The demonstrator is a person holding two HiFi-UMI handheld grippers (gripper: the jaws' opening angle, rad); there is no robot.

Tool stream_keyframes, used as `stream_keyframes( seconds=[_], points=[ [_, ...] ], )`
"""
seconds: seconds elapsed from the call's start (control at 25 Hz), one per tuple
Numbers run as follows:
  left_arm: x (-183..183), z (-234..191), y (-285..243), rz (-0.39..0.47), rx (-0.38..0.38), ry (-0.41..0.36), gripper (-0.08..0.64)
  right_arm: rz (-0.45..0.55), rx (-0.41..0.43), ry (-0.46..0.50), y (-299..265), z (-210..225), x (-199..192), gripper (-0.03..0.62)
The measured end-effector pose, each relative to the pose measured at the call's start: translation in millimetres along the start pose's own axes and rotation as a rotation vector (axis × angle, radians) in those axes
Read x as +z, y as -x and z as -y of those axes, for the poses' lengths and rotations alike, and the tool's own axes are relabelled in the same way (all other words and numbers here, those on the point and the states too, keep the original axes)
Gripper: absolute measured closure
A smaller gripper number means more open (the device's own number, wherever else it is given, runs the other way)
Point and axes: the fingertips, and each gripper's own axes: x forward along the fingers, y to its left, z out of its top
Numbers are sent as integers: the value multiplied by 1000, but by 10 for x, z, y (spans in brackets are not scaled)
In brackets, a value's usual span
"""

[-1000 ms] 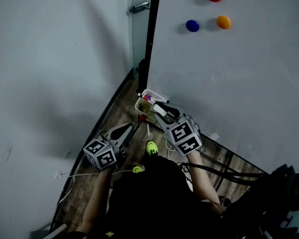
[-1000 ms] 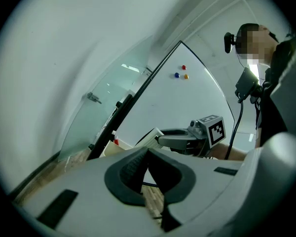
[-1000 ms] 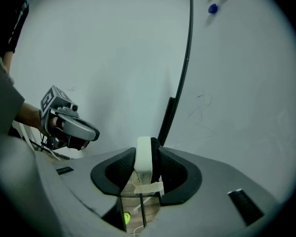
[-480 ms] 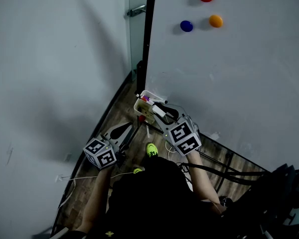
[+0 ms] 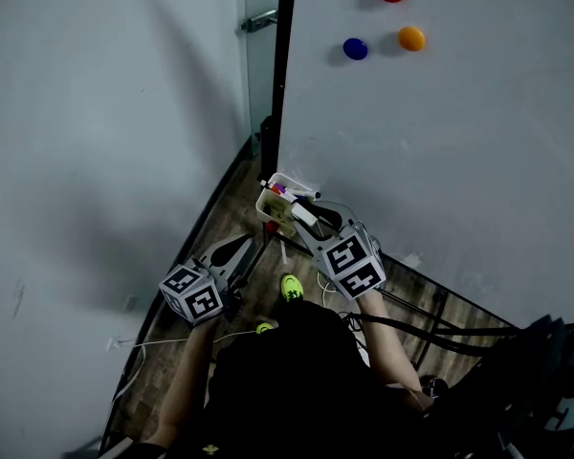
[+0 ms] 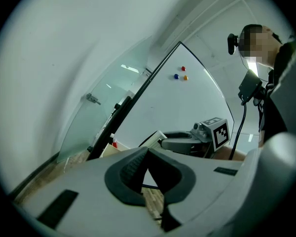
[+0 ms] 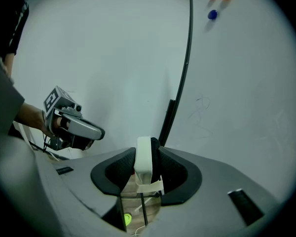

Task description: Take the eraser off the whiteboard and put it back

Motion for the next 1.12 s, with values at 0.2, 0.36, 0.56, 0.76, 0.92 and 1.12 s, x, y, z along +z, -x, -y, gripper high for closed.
stream_keyframes(
  seconds=[0.2, 0.36, 0.56, 0.76, 0.92, 1.12],
  points=[
    [-4, -1, 12, 4, -1, 9, 552, -1, 0, -1, -7, -6, 1, 428],
    [9, -29, 34, 14, 6, 16, 551, -4, 3, -2, -33, -20, -6, 428],
    [12, -30, 26, 10, 11, 25, 551, -7, 11, -5, -67, -8, -18, 428],
    [-12, -48, 31, 15, 10, 40, 551, -13, 17, -6, -98, -8, -32, 427],
    [-24, -62, 37, 20, 10, 50, 551, -14, 21, -7, -128, -6, -29, 427],
    [-55, -96, 39, 21, 13, 60, 551, -22, 29, -14, -177, 20, -66, 427]
  ],
)
